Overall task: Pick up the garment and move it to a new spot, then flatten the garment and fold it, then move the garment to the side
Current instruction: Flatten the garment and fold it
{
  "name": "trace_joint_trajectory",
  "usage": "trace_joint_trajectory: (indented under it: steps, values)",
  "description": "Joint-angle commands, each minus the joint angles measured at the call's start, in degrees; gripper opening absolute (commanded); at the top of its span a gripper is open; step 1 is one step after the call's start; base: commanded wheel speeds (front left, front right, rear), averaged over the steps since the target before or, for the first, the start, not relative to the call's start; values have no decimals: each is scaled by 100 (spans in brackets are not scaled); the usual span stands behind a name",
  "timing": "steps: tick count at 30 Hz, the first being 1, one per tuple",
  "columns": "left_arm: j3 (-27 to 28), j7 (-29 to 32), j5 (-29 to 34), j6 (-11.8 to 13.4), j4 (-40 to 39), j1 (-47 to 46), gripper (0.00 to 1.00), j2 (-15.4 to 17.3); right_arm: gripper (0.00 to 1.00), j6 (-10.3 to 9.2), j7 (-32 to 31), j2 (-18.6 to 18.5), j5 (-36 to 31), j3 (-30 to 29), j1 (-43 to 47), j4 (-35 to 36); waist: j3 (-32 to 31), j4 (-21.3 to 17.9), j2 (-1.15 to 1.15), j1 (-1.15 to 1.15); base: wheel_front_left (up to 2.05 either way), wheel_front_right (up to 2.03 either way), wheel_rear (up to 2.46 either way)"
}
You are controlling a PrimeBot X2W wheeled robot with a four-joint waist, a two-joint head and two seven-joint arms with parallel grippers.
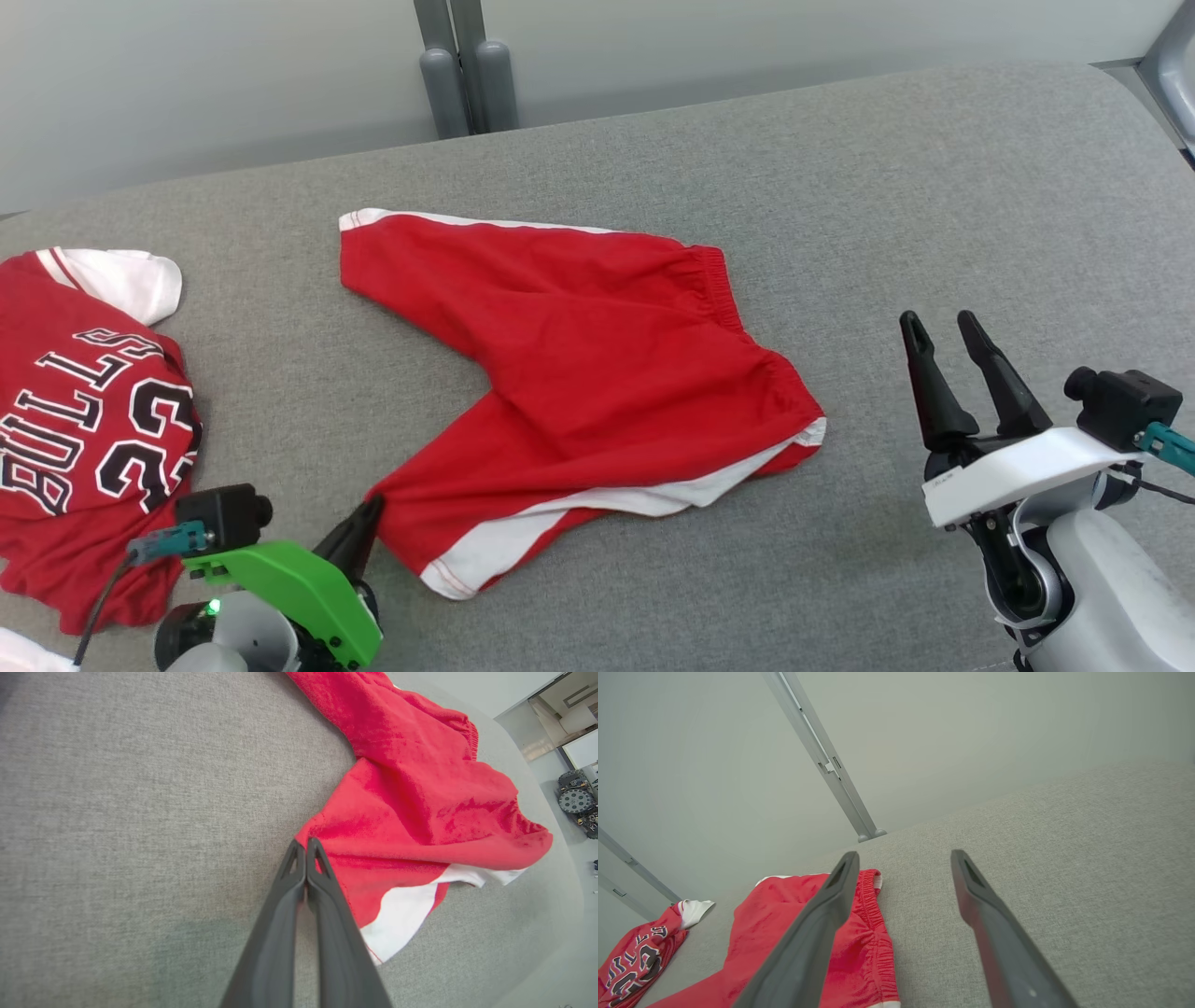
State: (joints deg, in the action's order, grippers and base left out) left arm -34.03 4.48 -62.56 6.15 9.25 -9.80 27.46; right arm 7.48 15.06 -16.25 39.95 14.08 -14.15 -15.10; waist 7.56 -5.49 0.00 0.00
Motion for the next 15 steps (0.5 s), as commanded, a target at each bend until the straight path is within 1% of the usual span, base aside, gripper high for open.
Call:
trace_joint_trajectory:
  steps: [1,6,7,8,9,10,11,12,15]
  values:
    - [79,-84,98,69,-40,78,0,142,100,3,16,-46,43,-1,69,-14,-3,2,0,0,0,0,0]
    - [93,-152,202,111,-256,155,0,341,100,3,16,-125,70,14,107,-37,-8,52,0,0,0,0,0]
    - [84,-163,231,113,-285,154,2,360,100,3,16,-135,72,26,112,-45,-3,66,0,0,0,0,0]
    - [50,-158,282,92,-304,148,27,376,100,3,16,-141,74,48,109,-55,2,81,0,0,0,0,0]
    - [11,-169,338,66,-317,145,35,390,100,3,16,-145,84,72,94,-58,10,93,0,0,0,0,0]
    - [-29,-163,382,47,-317,146,49,401,100,3,16,-151,88,87,78,-63,15,103,0,0,0,0,0]
    - [-56,-151,397,47,-298,163,79,392,100,3,16,-155,87,98,66,-70,17,114,0,0,0,0,0]
    - [-71,-155,384,38,-274,192,100,353,100,3,16,-160,91,114,58,-77,16,127,0,0,0,0,0]
    - [-24,-271,242,-34,-236,252,100,218,100,3,16,-160,101,147,66,-104,-2,158,0,0,0,0,0]
